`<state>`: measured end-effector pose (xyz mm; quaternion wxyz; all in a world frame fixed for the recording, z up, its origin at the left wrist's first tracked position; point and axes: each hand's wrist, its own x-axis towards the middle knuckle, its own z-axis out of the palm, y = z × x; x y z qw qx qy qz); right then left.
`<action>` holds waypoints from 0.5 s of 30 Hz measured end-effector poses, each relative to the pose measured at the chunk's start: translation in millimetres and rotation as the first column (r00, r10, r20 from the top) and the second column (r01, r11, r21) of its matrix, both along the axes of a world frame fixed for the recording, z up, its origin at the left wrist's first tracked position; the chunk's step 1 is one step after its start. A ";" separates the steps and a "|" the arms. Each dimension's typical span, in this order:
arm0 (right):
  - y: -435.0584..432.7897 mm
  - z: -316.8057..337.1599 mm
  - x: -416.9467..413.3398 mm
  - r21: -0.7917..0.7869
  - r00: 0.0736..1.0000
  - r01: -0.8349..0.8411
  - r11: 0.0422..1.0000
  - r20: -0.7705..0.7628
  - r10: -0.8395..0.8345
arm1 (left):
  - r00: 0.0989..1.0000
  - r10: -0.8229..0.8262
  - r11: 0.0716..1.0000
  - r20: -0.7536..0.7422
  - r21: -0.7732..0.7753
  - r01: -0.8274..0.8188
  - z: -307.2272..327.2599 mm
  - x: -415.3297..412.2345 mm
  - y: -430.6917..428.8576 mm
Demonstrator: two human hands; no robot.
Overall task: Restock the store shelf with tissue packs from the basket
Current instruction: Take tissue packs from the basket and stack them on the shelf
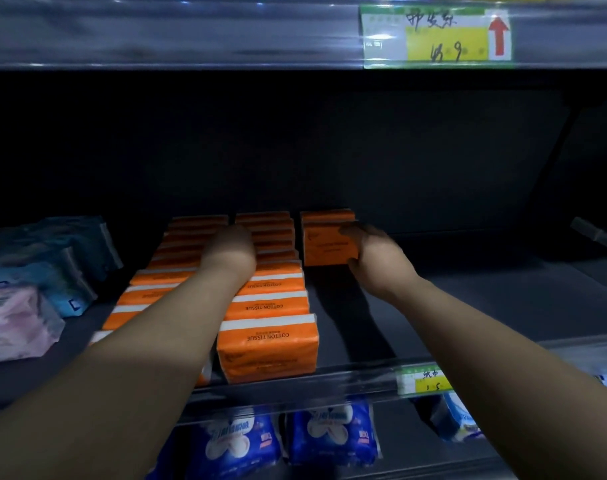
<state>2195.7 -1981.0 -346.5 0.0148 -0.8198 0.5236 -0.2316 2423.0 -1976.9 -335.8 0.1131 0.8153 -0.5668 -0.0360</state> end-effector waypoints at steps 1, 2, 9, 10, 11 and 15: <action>0.4 -0.8 -0.6 -0.003 1.000 0.002 1.000 0.000 -0.002 | 1.000 0.001 1.000 -0.005 -0.002 -0.001 -0.9 1.0 0.0; 0.6 -1.6 -1.3 -0.006 1.000 0.003 1.000 0.000 -0.003 | 1.000 0.003 1.000 -0.018 -0.006 -0.003 -1.4 1.8 0.5; 3.7 -0.6 -2.3 -0.012 1.000 0.002 1.000 -0.018 -0.003 | 0.988 0.019 0.997 -0.153 -0.073 -0.030 -4.0 4.9 1.6; 4.3 -0.6 -2.3 -0.009 1.000 0.004 1.000 -0.018 -0.004 | 0.984 0.013 0.996 -0.179 -0.083 -0.029 -3.9 5.4 2.1; 4.9 -0.6 -2.5 -0.006 1.000 0.007 1.000 -0.019 -0.007 | 0.980 0.006 0.995 -0.200 -0.092 -0.025 -3.8 5.3 2.7; 8.3 -1.4 -3.8 0.019 0.999 0.031 0.999 -0.031 -0.030 | 0.973 -0.013 0.995 -0.228 -0.101 -0.011 -1.4 4.2 8.4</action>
